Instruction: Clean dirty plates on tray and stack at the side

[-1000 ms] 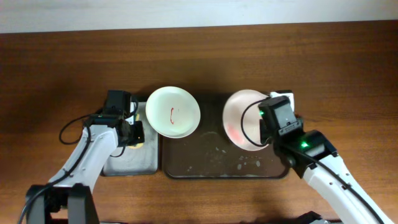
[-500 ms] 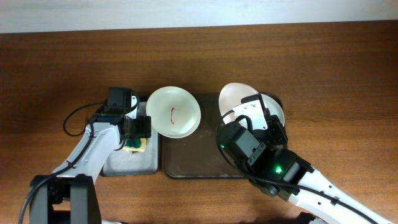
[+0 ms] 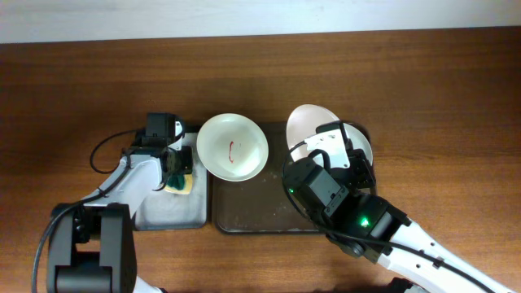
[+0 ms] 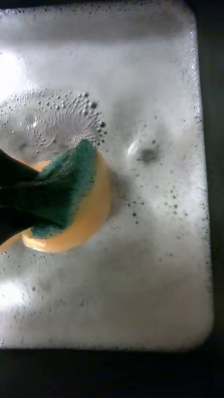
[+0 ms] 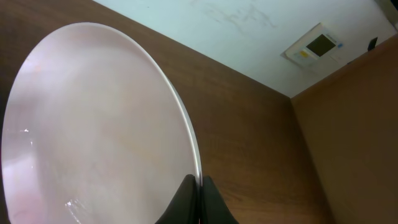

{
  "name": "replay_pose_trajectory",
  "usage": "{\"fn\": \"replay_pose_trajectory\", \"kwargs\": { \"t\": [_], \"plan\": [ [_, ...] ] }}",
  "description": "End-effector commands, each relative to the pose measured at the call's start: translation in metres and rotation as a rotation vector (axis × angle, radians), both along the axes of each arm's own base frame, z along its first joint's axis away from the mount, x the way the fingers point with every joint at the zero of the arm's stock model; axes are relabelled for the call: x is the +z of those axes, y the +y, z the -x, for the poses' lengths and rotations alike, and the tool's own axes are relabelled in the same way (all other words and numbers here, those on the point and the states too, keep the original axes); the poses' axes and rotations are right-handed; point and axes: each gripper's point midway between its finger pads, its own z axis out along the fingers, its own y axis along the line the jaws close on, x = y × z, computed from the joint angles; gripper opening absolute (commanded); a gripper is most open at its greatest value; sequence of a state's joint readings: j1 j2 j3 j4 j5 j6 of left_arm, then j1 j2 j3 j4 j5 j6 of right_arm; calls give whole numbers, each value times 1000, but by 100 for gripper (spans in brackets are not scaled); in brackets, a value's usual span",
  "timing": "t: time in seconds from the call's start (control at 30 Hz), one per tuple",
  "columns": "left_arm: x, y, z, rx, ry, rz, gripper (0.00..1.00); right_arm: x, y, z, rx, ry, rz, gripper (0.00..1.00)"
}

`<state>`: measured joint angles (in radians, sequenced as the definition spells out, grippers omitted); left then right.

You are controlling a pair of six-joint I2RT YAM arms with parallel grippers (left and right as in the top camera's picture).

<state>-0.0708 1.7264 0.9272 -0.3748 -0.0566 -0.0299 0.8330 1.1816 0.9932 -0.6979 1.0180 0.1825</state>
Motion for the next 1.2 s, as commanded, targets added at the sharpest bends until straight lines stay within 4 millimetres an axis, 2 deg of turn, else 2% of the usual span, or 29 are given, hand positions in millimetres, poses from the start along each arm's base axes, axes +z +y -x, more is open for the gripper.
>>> {"fn": "replay_pose_trajectory", "kwargs": {
  "t": [0.0,0.03,0.07,0.13,0.17,0.2,0.23,0.3,0.33,0.37,0.43,0.47,0.53,0.6,0.63,0.67,0.73,0.77,0.8,0.83,0.87,0.9,0.93,1.0,1.03,1.07,1.1,1.13,1.17],
  "plan": [
    [27,-1,-10,-3,-64,10,29,16,-3,-1,-23,-50,-21,4],
    [29,-2,-5,-7,-50,19,77,16,-7,-2,-43,-56,-33,4],
    [24,-6,5,-17,-3,36,93,16,-17,-5,-81,-62,-46,4],
    [18,-10,22,-25,69,63,84,17,-32,-11,-143,-76,-67,4],
    [15,-16,28,-36,95,94,84,15,-47,-15,-207,-89,-120,4],
    [15,-19,31,-41,109,111,74,8,-58,-19,-245,-73,-180,4],
    [13,-19,36,-42,127,113,70,-2,-71,-25,-279,-37,-258,4],
    [11,-19,44,-39,162,111,69,-18,-98,-32,-344,25,-391,4],
    [10,-18,48,-38,179,111,66,-28,-126,-32,-427,46,-483,4],
    [9,-18,51,-38,191,110,56,-37,-160,-29,-516,66,-573,4],
    [8,-18,55,-37,205,110,29,-45,-194,-20,-610,74,-644,4],
    [8,-18,55,-36,208,109,1,-52,-219,-12,-683,75,-684,4],
    [8,-18,55,-36,208,109,0,-69,-259,4,-820,90,-734,4],
    [8,-18,55,-36,208,109,3,-102,-289,17,-949,160,-760,4],
    [8,-18,55,-36,208,109,10,-113,-294,19,-975,188,-762,4],
    [8,-18,55,-36,208,109,10,-129,-297,21,-1003,236,-764,4],
    [8,-18,55,-36,208,109,11,-150,-297,21,-1024,302,-764,4],
    [8,-18,55,-37,208,109,17,-151,-293,17,-1007,306,-788,14],
    [8,-18,55,-36,208,109,43,-146,-285,7,-951,291,-852,51],
    [8,-18,55,-36,208,109,53,-139,-275,-4,-882,287,-911,63],
    [8,-18,56,-36,209,109,68,-126,-258,-19,-758,292,-985,67],
    [8,-18,56,-36,209,109,73,-113,-240,-32,-626,298,-1050,67],
    [8,-18,56,-37,210,109,76,-94,-206,-48,-411,321,-1132,69],
    [7,-18,59,-37,225,112,77,-78,-150,-58,-147,388,-1201,70],
    [7,-18,63,-35,241,110,73,-76,-112,-60,-30,452,-1183,70],
    [6,-18,65,-35,249,110,60,-76,-96,-60,19,479,-1162,70],
    [6,-17,68,-34,259,110,32,-78,-65,-60,96,527,-1128,70],
    [6,-17,69,-34,266,109,10,-82,-39,-61,154,561,-1083,69],
    [5,-17,72,-33,279,108,1,-89,-19,-62,189,594,-1040,68]
  ]
}}
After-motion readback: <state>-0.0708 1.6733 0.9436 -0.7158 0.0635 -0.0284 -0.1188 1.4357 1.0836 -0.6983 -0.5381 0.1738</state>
